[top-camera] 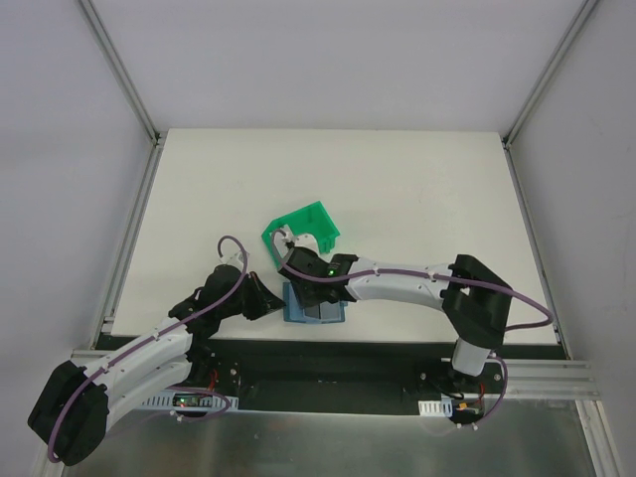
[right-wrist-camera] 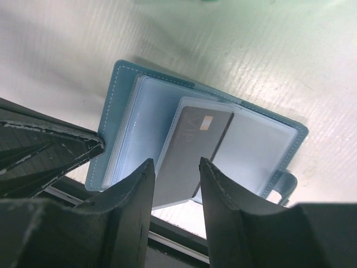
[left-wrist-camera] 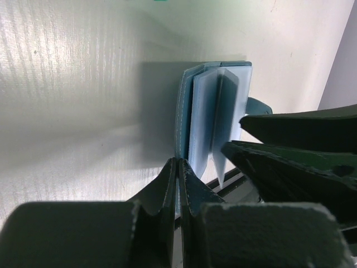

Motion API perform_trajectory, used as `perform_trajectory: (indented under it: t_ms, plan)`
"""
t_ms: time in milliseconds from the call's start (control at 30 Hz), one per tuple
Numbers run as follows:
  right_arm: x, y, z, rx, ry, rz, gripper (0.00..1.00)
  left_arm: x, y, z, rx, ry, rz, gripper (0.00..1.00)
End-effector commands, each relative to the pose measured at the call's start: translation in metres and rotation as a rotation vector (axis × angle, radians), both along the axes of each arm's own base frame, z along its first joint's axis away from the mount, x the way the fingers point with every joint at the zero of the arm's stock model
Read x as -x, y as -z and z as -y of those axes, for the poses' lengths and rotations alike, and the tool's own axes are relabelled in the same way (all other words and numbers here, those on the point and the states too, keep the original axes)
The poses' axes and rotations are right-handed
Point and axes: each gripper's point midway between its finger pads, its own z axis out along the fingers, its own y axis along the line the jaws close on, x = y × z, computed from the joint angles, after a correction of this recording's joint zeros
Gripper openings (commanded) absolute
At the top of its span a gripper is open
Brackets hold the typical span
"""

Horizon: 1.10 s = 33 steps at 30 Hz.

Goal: Put the credit cards into the card holder
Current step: Turn over the card slot in the card holder.

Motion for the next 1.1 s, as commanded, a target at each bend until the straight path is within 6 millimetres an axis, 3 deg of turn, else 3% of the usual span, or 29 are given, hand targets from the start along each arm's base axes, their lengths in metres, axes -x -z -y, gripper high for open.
perform_trajectory:
  t_ms: [0,767,933,1067]
  plan:
    - [-0.003,-0.024,0.017,-0.001,0.026,0.056,0.40,0.000,0.001,-0.001,-0.003,0.011,0.016,0.00]
    - [-0.001,-0.005,0.081,0.182,0.136,0.063,0.40,0.000,0.002,-0.001,-0.008,0.010,0.006,0.00]
    - [-0.007,-0.019,0.080,0.155,0.139,0.102,0.40,0.000,0.002,-0.001,-0.009,0.010,0.005,0.00]
    - [-0.011,-0.040,0.068,0.078,0.112,0.136,0.41,-0.001,0.004,-0.002,-0.013,0.006,0.002,0.00]
